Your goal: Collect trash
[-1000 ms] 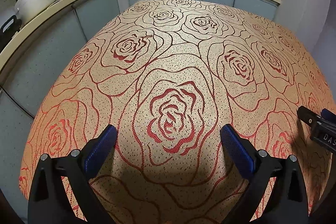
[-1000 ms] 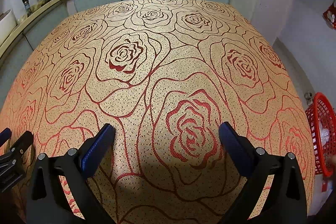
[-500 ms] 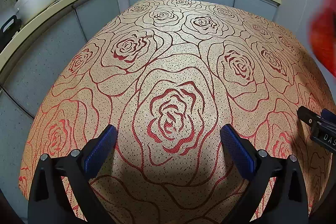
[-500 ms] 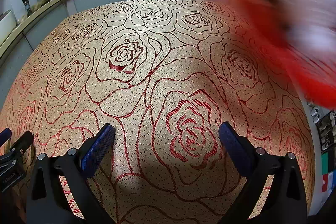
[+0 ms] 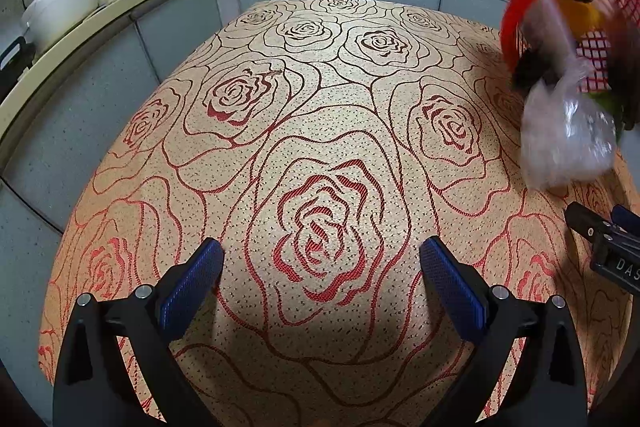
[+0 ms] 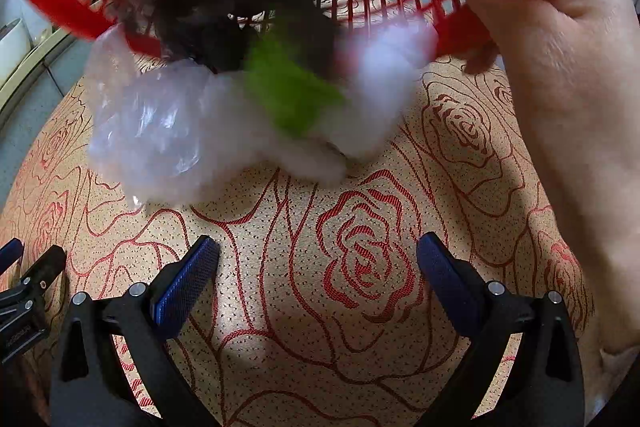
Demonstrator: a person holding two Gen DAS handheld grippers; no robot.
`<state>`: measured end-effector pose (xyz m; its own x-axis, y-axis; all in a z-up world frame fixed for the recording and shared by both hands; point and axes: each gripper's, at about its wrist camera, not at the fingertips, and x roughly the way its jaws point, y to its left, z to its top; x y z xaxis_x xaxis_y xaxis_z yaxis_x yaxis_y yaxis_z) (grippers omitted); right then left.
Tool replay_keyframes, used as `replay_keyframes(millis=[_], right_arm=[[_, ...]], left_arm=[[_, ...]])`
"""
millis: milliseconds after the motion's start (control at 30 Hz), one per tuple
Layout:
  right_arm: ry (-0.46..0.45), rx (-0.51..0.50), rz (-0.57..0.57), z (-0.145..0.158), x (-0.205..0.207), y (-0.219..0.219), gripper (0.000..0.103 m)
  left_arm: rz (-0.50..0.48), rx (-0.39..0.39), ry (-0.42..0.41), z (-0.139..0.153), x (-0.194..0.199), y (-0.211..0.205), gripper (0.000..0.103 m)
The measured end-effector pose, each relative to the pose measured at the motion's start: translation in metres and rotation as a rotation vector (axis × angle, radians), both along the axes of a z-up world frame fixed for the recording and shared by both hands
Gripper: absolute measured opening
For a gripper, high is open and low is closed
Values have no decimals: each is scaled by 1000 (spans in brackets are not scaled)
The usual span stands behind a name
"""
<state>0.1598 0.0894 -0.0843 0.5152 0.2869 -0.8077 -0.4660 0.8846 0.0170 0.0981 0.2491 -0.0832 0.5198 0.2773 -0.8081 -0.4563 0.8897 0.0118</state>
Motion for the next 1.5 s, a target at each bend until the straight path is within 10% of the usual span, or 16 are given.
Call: replay_keyframes(millis=[1500], right_arm=[[0, 0, 0, 0, 0, -2, 97]], left_arm=[[-96, -7, 2, 0, 3, -2, 96]])
